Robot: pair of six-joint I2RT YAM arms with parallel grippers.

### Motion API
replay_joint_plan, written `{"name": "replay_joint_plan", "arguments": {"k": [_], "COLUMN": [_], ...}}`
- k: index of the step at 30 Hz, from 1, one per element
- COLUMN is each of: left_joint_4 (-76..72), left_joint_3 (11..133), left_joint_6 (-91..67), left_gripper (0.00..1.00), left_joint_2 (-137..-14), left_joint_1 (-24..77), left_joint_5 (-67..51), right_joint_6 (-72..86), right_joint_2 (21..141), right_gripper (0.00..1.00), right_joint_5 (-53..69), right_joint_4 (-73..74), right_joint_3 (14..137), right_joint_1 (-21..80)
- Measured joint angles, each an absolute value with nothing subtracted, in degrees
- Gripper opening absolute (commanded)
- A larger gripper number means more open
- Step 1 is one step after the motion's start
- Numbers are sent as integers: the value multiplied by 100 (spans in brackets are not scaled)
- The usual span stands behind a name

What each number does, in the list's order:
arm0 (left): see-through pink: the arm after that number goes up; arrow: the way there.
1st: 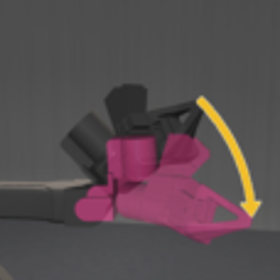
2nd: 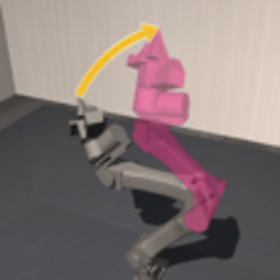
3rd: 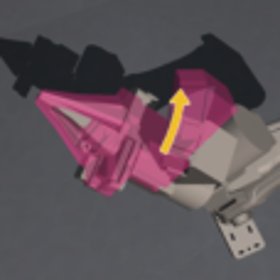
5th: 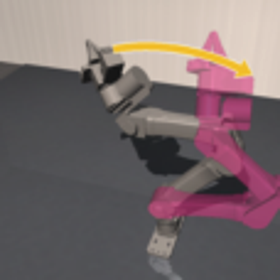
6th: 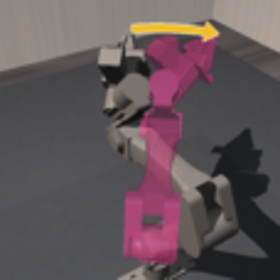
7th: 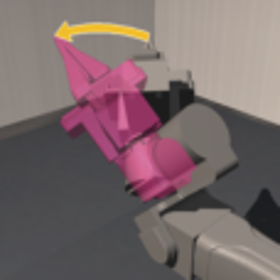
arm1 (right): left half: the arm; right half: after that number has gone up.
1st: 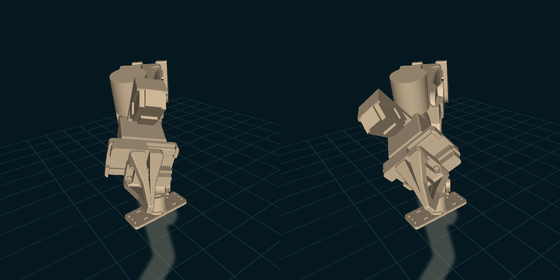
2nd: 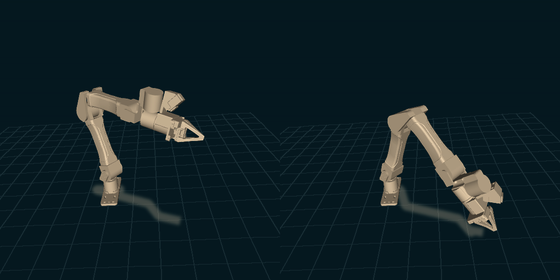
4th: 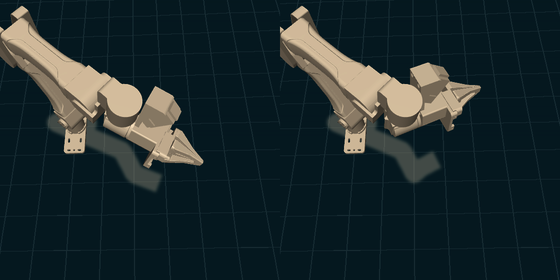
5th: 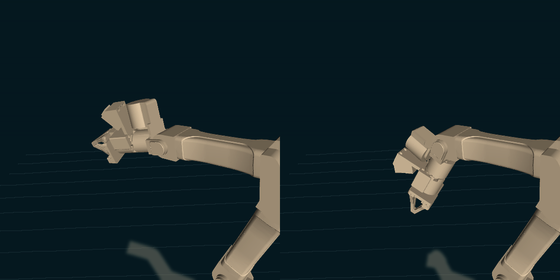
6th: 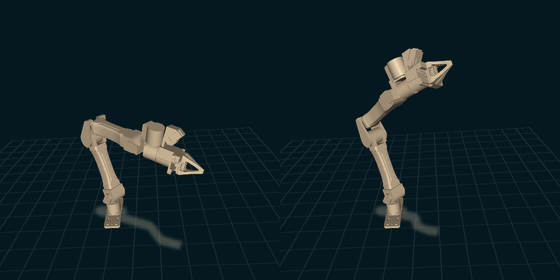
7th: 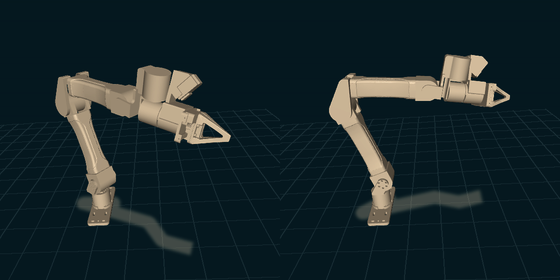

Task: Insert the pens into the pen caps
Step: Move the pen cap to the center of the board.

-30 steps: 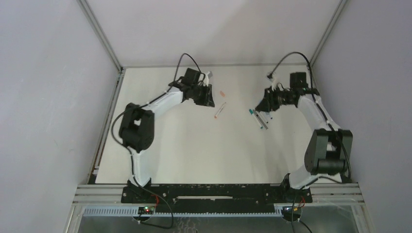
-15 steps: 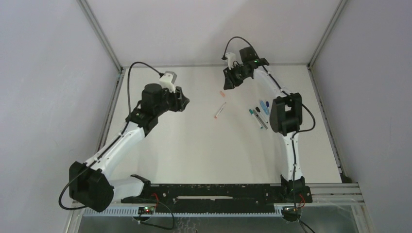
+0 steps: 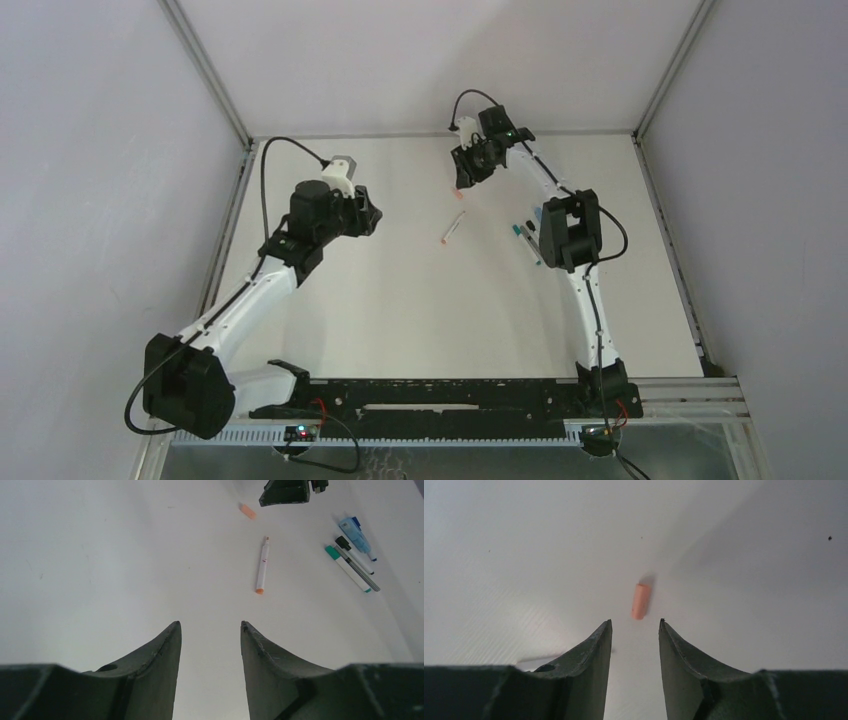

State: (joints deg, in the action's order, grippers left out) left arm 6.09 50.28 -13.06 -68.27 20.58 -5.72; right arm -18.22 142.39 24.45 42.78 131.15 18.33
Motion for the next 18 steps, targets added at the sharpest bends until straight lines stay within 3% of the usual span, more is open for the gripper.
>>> {"name": "replay_joint_plan", "arguments": {"k": [18], "left_joint_4": [613], "left_joint_3": [5030], "left_joint_6": [-1308], "left_gripper": [52], "left_joint_2": [-6908], "left_joint_1": [1968], "left_joint_5": [-447], "right_joint_6": [-1653], "right_joint_2": [14691], "right_gripper": [37], "right_joint_5": [1588], "right_joint_4": [3927], "right_joint_3": [13360], "right_joint_1": [2121]}}
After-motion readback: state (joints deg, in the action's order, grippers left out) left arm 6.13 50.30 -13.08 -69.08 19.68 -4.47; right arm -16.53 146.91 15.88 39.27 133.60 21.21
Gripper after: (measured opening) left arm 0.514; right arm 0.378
